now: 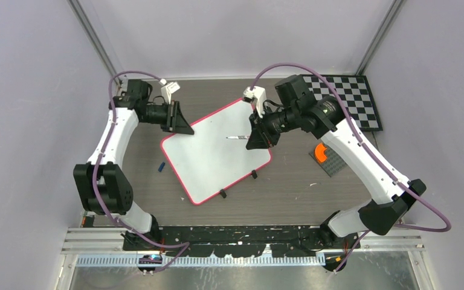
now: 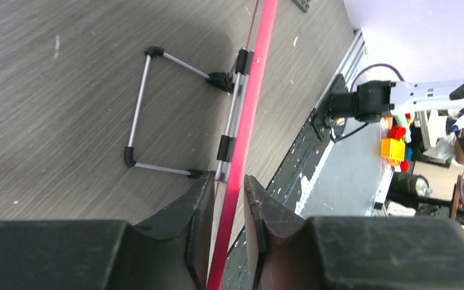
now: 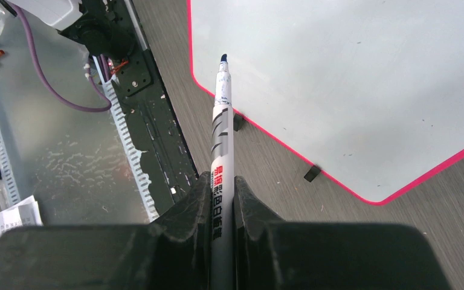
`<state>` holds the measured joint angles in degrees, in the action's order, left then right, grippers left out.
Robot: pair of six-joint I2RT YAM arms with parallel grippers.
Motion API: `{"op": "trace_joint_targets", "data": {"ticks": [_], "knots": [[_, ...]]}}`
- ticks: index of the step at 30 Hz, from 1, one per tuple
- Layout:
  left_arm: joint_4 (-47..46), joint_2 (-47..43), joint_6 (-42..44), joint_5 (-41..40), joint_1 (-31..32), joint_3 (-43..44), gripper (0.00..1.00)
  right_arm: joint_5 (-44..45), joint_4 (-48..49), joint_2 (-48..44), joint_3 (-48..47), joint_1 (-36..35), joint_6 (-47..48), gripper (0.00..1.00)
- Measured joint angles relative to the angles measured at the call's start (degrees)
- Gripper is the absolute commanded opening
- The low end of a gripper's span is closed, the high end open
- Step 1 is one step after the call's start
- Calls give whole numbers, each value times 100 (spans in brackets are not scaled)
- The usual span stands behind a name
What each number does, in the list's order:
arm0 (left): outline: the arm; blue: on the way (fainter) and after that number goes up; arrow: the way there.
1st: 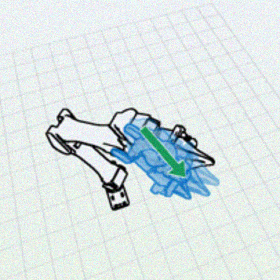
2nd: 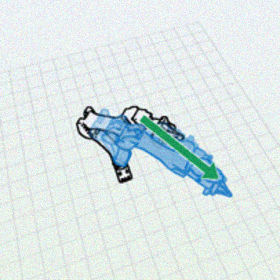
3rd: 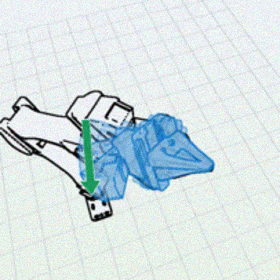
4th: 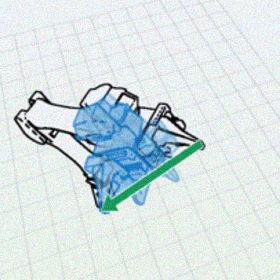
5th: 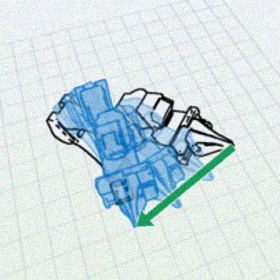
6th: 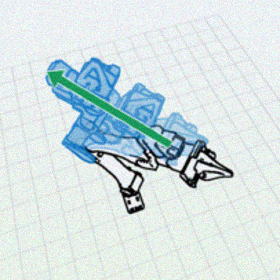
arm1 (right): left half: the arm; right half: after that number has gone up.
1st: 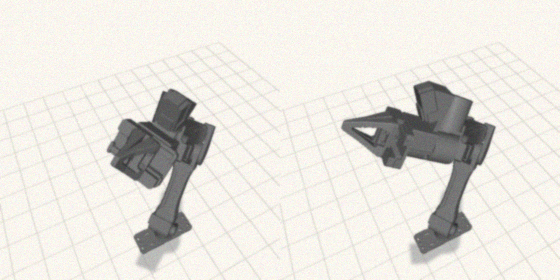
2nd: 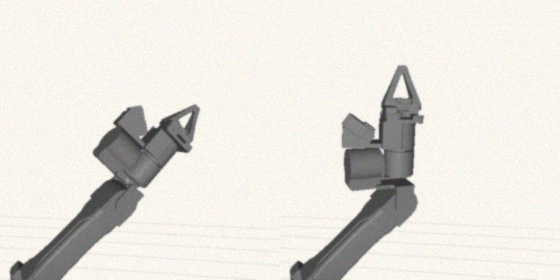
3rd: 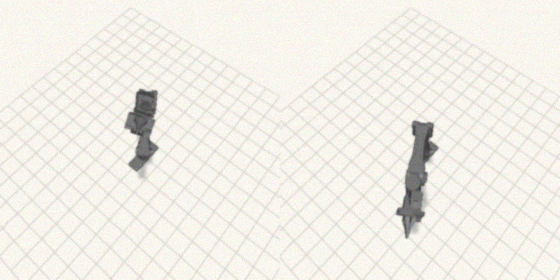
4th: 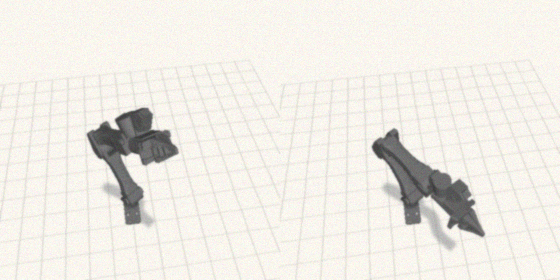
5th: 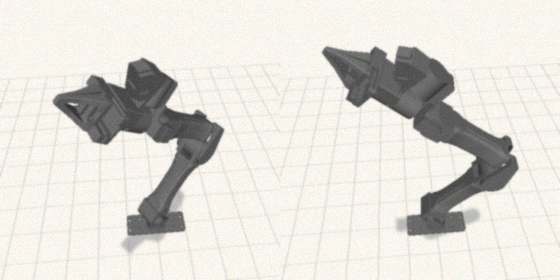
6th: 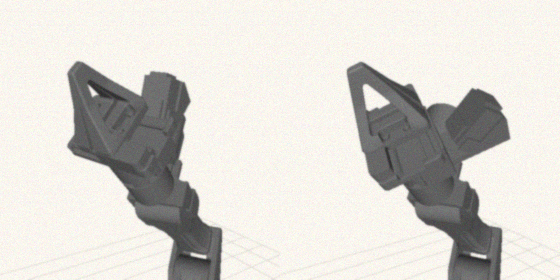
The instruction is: Write a sentence on the whiteboard
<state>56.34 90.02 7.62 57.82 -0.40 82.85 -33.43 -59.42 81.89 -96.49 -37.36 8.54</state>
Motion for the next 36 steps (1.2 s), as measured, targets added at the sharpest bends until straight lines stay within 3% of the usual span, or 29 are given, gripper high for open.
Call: {"op": "trace_joint_targets", "data": {"ticks": [7, 18, 28, 30, 33, 36], "knots": [[-144, 85, 46, 170, 476, -70, 0, 37, -111, -85, 175, 0, 42, 0], [-610, 308, 87, 170, 1248, 42, 0, 39, -295, -380, 411, 0, 107, 0], [-313, 1086, 560, 175, 1958, 933, 0, 50, -332, -516, 721, 2, 162, 0], [-273, 1167, 595, 170, 2072, 1051, 9, 76, -326, -531, 763, 2, 151, 0], [-271, 1121, 562, 9, 2135, 1064, 31, 138, -306, -549, 807, 2, 107, 0], [-144, 1084, 431, -280, 2118, 944, 46, 199, -203, -551, 822, 0, 2, 0]]}}
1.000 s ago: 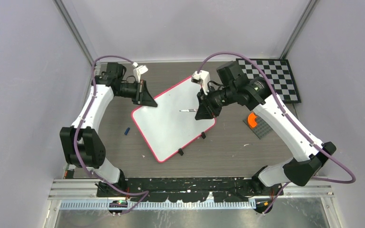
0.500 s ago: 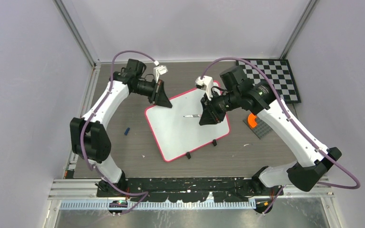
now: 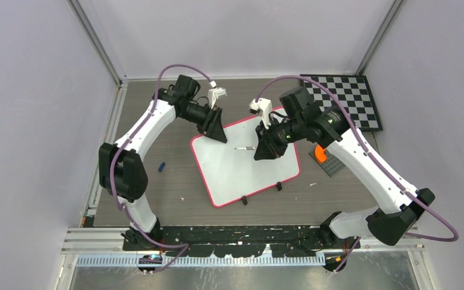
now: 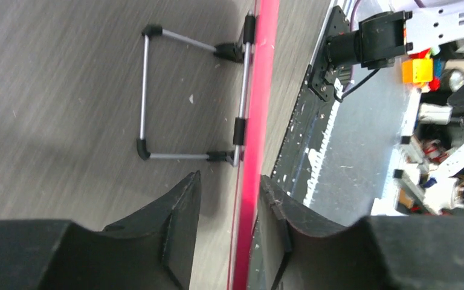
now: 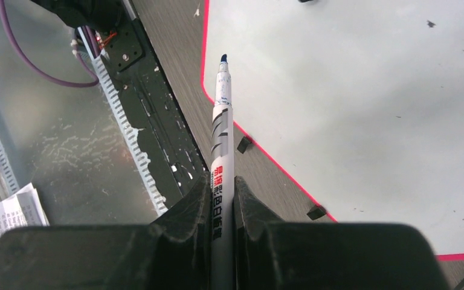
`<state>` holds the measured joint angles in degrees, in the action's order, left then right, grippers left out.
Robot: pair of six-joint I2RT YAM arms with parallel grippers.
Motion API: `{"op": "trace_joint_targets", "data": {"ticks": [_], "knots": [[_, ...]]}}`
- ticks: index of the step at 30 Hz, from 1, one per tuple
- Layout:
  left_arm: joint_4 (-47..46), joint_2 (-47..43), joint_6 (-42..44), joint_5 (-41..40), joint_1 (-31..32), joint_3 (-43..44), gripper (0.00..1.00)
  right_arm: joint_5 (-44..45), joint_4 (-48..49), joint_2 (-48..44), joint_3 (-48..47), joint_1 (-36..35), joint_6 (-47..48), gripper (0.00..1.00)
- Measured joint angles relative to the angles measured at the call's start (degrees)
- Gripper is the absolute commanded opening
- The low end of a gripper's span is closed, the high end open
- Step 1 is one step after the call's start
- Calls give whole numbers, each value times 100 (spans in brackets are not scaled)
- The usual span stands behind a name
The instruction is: Write a sentence on the whiteboard
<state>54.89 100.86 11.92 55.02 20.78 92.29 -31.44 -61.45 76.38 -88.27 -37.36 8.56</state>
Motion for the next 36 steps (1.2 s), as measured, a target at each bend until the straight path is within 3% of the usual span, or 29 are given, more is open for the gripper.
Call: {"op": "trace_joint_targets", "data": {"ticks": [5, 12, 19, 25, 36], "knots": [[20, -520, -374, -103, -527, -579, 52, 227, 223, 4, -2, -120, -190, 0], [11, -1683, -544, 70, -1495, -1025, 52, 680, 337, 343, -326, -638, -264, 0], [13, -1781, -579, 199, -1545, -1499, 53, 1003, 501, 791, -629, -957, -249, 0], [-175, -1738, -730, 203, -1641, -1519, 43, 1115, 592, 890, -636, -1021, -249, 0], [-186, -1753, -695, 273, -1878, -1639, 35, 1526, 835, 1202, -883, -1314, -254, 0]]}}
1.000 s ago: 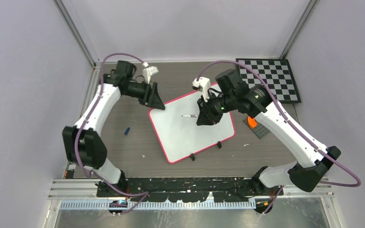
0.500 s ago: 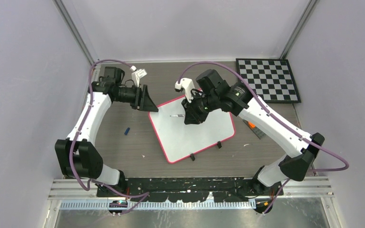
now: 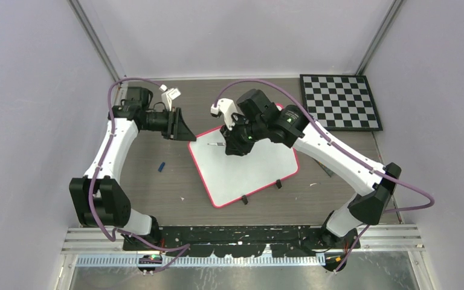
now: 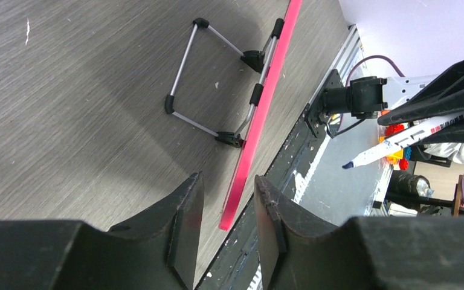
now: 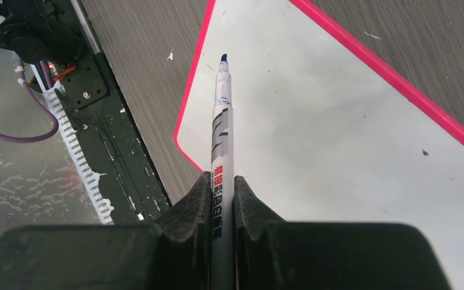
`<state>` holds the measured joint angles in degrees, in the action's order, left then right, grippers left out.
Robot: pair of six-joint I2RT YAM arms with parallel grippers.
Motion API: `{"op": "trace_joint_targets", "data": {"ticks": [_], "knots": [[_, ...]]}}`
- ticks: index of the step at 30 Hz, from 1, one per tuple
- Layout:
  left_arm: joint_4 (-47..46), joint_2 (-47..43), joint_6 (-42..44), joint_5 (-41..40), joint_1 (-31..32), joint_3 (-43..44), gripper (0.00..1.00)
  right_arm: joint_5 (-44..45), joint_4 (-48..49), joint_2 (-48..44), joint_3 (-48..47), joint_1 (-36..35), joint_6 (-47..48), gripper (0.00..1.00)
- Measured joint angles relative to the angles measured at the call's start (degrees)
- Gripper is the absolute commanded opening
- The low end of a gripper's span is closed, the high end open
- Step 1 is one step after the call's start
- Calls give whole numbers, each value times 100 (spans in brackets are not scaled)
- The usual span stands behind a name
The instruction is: Write a sentence on the whiteboard
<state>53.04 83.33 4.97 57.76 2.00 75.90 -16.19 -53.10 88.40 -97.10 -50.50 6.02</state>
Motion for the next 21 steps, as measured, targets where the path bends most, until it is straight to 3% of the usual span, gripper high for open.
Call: {"op": "trace_joint_targets", "data": {"ticks": [7, 11, 21], "knots": [[13, 0, 15, 68, -13, -74, 10, 269, 140, 334, -173, -280, -17, 0], [0, 0, 98, 245, -11, -74, 0, 372, 210, 476, -240, -380, -37, 0], [13, 0, 302, 398, -9, -74, 0, 522, 249, 623, -282, -485, -66, 0]]}}
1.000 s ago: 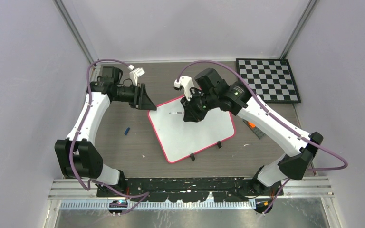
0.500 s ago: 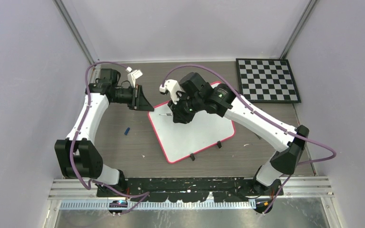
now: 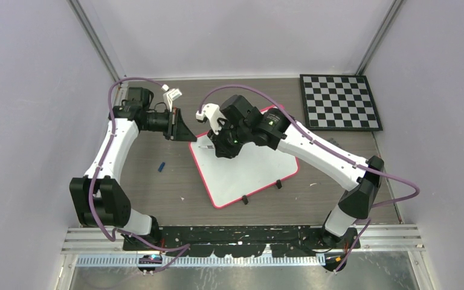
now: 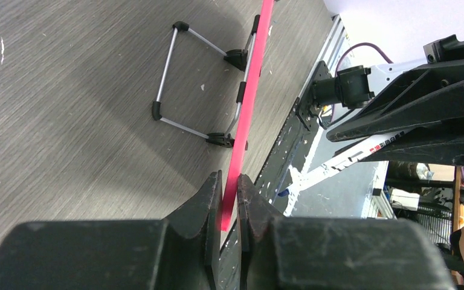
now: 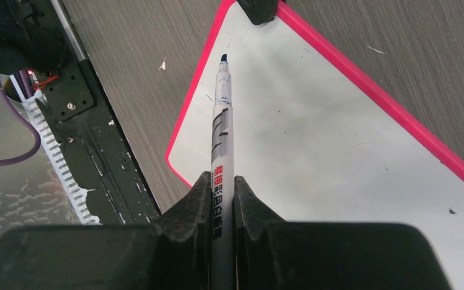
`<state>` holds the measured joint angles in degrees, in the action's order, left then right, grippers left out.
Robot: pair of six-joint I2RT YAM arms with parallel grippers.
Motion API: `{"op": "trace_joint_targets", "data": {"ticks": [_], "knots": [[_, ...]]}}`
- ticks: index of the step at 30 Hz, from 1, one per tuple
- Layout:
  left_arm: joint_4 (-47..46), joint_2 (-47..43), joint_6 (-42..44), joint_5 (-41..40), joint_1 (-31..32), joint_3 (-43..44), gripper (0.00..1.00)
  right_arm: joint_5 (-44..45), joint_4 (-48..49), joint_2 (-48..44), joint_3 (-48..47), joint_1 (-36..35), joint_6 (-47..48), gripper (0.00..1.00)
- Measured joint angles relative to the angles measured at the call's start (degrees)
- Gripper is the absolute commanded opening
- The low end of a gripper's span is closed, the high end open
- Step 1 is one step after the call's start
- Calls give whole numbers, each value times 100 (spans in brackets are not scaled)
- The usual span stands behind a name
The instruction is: Write a sentence on the whiteboard
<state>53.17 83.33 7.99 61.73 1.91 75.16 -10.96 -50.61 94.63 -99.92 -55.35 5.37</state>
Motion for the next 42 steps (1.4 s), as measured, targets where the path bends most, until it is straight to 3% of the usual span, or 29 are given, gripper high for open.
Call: {"op": "trace_joint_targets", "data": {"ticks": [33, 42], "knots": [[26, 0, 188, 83, 33, 0, 0, 385, 92, 378, -188, -20, 33, 0], [22, 0, 278, 11, 33, 0, 0, 354, 136, 374, 129, -44, 44, 0]]}}
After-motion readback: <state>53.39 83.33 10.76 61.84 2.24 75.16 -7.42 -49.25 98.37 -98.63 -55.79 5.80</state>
